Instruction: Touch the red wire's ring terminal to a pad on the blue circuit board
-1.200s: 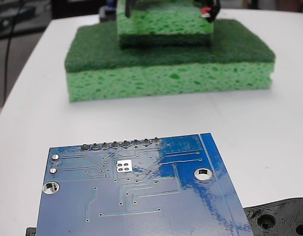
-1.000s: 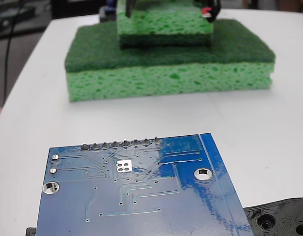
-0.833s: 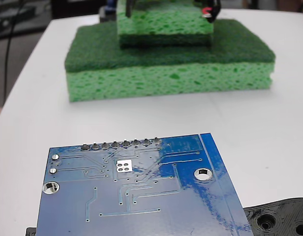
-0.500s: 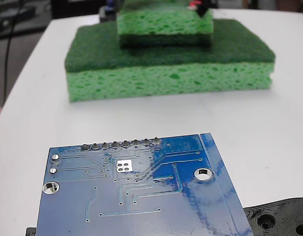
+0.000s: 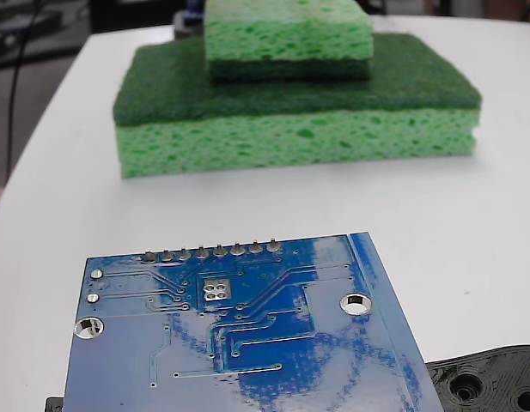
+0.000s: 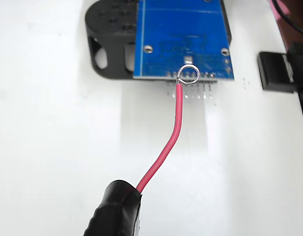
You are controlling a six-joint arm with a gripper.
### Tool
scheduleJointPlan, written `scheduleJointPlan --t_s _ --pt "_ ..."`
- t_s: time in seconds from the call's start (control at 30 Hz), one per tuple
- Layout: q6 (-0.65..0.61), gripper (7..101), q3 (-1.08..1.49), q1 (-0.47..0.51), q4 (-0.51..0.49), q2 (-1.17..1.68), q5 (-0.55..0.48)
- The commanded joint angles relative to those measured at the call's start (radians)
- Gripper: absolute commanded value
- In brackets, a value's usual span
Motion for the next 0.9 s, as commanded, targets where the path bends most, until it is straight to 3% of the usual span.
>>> scheduleJointPlan --t_s 0.03,0.43,0.9 --pt "-0.044 100.3 -0.089 0.061 -0.009 -0.141 -0.092" --pt "-0.256 100.3 -0.531 0.158 0.046 -0.81 -0.256" --pt "-0.39 100.3 -0.802 0.192 0.192 -1.058 -0.314"
